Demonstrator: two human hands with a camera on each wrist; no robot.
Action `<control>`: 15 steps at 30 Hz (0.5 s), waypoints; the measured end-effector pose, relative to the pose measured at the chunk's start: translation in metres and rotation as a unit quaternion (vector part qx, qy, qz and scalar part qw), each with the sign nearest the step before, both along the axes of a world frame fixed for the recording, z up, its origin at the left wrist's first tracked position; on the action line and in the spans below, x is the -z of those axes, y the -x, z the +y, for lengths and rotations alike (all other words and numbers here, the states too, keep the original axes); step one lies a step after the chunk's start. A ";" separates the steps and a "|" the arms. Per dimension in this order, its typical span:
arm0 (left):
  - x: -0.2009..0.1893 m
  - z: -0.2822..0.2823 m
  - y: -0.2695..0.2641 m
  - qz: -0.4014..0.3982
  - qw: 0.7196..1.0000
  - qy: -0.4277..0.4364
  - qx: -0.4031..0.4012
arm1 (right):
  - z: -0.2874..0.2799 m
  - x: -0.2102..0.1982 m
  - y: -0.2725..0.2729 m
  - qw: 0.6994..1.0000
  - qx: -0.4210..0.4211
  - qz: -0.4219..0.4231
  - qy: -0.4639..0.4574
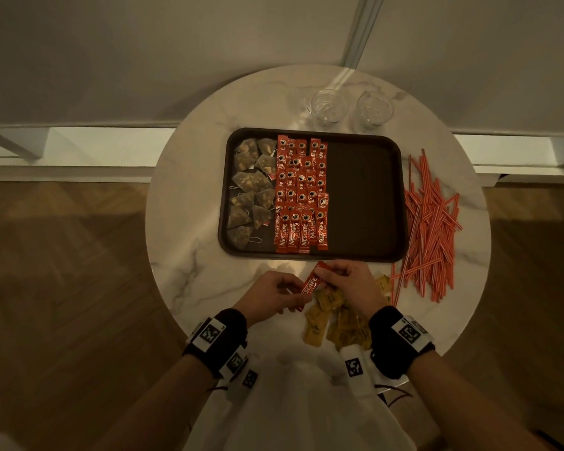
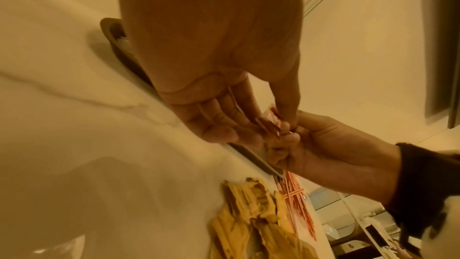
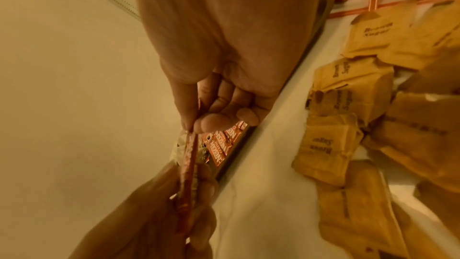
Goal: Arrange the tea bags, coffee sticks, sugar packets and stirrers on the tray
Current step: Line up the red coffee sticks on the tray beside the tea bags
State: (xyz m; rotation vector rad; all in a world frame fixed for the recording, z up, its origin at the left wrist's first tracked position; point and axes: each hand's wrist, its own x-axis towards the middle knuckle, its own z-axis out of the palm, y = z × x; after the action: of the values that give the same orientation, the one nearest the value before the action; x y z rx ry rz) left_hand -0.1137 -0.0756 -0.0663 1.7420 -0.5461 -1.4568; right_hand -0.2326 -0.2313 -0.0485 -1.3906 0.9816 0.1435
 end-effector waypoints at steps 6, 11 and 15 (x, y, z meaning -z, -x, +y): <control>0.001 -0.008 -0.002 0.004 1.000 0.002 0.003 | -0.004 0.000 -0.005 1.000 0.020 -0.016 -0.005; 0.008 -0.012 -0.010 0.000 0.999 0.006 -0.043 | -0.003 0.005 0.002 0.992 0.097 -0.032 -0.072; 0.014 -0.020 -0.006 0.003 0.998 0.004 -0.056 | -0.002 0.010 0.005 0.995 0.061 -0.008 -0.077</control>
State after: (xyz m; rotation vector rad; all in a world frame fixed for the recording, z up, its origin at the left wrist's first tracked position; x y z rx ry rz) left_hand -0.1078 -0.0954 -0.0802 1.7327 -0.4447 -1.3796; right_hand -0.2374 -0.2331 -0.0589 -1.1866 1.0181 0.1136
